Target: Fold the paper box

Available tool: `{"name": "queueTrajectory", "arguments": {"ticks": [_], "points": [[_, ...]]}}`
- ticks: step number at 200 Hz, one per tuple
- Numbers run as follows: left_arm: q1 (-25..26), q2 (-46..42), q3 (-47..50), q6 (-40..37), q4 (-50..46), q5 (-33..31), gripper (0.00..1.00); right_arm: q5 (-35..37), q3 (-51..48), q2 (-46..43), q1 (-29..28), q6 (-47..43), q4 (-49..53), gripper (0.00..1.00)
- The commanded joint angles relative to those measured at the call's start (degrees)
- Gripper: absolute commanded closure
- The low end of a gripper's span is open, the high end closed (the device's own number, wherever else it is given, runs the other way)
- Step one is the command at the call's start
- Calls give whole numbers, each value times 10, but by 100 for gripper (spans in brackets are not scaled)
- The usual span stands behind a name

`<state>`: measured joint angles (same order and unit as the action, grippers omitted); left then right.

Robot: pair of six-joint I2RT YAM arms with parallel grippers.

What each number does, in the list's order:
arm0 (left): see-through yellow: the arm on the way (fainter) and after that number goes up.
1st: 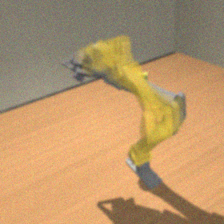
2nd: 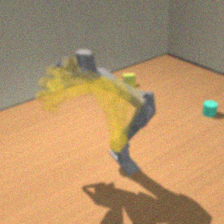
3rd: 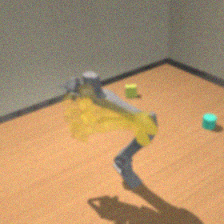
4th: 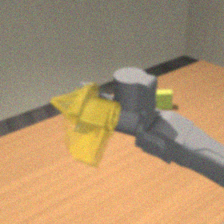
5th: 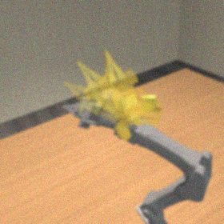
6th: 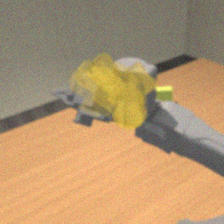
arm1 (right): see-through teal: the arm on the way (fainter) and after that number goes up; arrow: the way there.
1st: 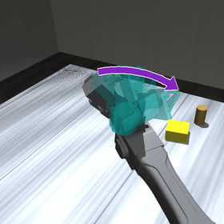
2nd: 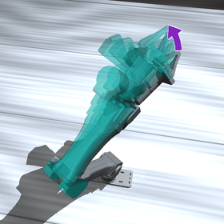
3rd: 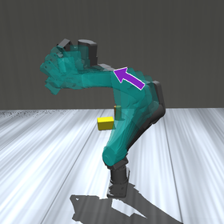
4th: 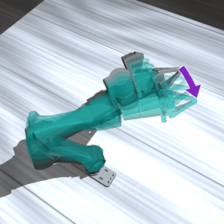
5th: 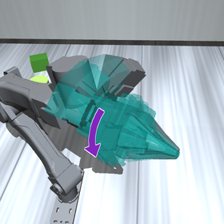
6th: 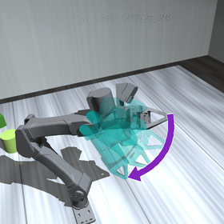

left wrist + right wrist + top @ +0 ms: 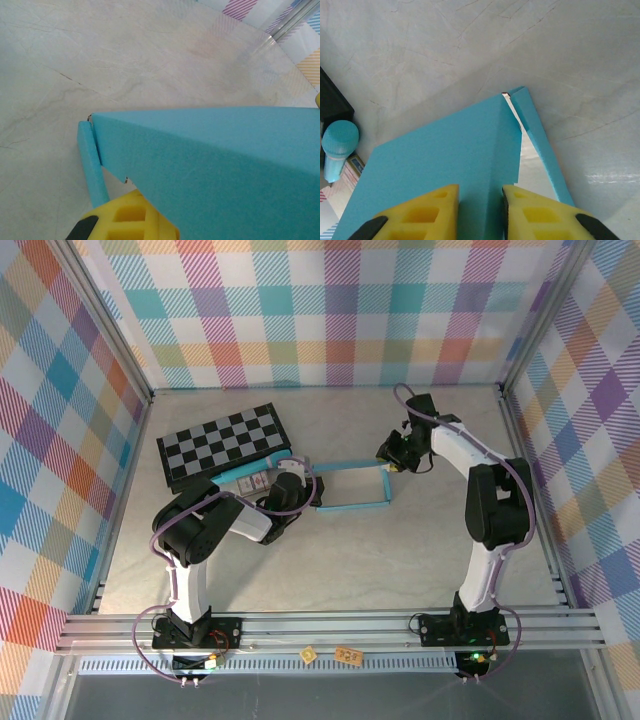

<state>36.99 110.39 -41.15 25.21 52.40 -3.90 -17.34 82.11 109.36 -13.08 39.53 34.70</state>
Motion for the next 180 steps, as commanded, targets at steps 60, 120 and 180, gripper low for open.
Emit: {"name": "queueTrajectory", "arguments": {"ticks": [60,120,180], "points": [[8,-74,3,28,-102,35,56,22,-40,-22,-2,19,-17,74],[18,-133,44,70,-111,97,38,35,-45,-28,-8,17,-18,74],[43,-214,60,95,-183,123,38,42,-50,-31,-11,16,-23,74]]}}
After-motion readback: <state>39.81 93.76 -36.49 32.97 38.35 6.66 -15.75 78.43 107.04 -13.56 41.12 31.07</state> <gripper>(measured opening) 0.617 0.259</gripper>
